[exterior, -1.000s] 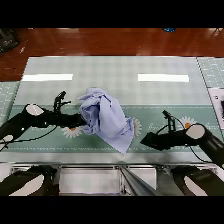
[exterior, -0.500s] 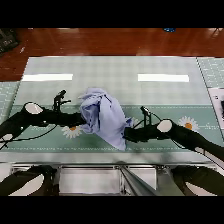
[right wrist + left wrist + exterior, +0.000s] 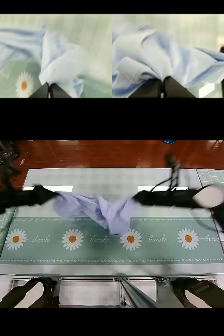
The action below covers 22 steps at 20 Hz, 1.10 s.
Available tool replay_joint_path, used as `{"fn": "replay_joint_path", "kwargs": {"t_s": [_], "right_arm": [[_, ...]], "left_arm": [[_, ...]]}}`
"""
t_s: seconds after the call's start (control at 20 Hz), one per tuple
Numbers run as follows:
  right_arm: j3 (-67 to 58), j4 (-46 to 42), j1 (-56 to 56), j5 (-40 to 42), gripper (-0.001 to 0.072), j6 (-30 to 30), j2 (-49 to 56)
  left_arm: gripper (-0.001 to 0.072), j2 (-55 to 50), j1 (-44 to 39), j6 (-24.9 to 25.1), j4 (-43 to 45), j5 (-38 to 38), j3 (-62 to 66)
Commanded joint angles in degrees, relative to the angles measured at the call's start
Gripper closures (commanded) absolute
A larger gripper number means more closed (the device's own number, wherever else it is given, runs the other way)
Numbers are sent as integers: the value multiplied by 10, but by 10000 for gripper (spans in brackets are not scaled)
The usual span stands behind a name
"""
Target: Fold the shirts.
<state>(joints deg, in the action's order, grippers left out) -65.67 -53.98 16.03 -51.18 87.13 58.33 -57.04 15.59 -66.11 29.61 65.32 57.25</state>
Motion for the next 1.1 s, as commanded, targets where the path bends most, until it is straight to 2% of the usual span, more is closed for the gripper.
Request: {"fn": "replay_joint_path", "kwargs": {"t_s": [0.0,0.15,0.25,0.35,0.45,0.6,0.7,0.75,0.9,1.05], "right_arm": [[-232,-115,-71,-126,685,13,-29],[-412,-198,-73,-227,685,7,-43],[-471,-249,-73,-259,685,8,-75],[-475,-304,-73,-259,685,23,-125],[-475,-362,-73,-276,684,41,-166],[-475,-445,-73,-336,684,64,-206],[-470,-472,-73,-398,684,68,-209],[-454,-472,-73,-414,684,68,-209],[-349,-471,-73,-432,685,68,-209],[-199,-471,-73,-382,686,76,-199]], "left_arm": [[690,31,58,-11,-86,14,167],[690,51,95,-18,-68,37,305],[690,75,124,-35,1,60,371],[690,119,125,-63,103,63,389],[690,166,80,-74,217,78,389],[690,221,-56,-122,446,128,387],[690,252,-147,-159,551,160,362],[690,264,-179,-168,568,178,337],[690,291,-229,-207,561,233,206],[690,295,-233,-215,562,227,24]]}}
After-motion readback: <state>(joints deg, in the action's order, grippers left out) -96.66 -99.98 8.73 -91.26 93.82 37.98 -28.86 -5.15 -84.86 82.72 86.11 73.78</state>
